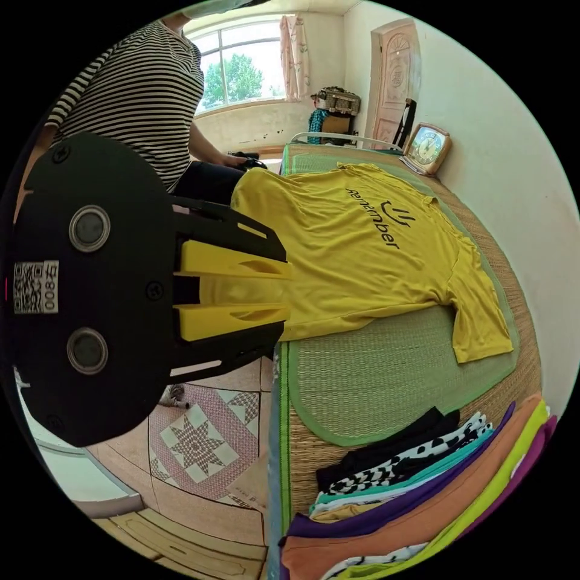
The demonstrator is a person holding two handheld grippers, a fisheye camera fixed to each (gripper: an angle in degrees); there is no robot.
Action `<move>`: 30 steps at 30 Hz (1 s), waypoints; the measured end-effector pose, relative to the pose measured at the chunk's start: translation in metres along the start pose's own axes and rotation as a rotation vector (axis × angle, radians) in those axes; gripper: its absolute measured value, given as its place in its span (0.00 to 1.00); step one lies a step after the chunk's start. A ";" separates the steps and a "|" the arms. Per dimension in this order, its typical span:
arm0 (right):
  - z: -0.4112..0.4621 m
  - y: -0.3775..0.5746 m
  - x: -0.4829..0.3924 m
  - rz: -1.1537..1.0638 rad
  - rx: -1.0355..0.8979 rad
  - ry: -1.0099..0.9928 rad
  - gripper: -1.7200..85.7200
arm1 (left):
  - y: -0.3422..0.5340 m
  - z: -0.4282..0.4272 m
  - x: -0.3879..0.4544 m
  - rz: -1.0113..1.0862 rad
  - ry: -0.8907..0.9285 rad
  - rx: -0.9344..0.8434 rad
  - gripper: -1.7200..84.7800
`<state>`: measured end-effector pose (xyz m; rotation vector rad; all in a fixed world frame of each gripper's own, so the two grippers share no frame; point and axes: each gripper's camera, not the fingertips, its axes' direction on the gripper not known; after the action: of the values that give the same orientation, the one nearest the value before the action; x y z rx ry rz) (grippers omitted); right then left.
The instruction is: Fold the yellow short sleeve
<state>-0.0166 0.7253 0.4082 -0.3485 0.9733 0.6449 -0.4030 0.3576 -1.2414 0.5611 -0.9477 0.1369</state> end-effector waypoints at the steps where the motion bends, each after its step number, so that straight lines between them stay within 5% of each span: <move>1: 0.000 0.011 0.015 0.016 -0.001 -0.007 0.10 | 0.000 0.004 -0.002 -0.006 0.019 -0.003 0.18; 10: 0.035 0.075 0.128 0.193 -0.048 -0.269 0.10 | 0.012 0.048 0.029 0.054 0.247 -0.037 0.06; 17: 0.002 0.103 0.157 0.065 0.024 -0.381 0.03 | 0.040 0.020 0.106 0.215 0.333 0.071 0.04; 25: -0.002 0.122 0.199 0.051 -0.025 -0.371 0.03 | 0.069 0.029 0.152 0.159 0.168 0.021 0.05; 30: 0.011 0.136 0.231 0.164 0.023 -0.389 0.02 | 0.093 0.042 0.183 0.067 0.100 0.153 0.07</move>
<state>-0.0049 0.9149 0.2187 -0.1154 0.6397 0.8144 -0.3589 0.3914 -1.0393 0.6575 -0.8638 0.2968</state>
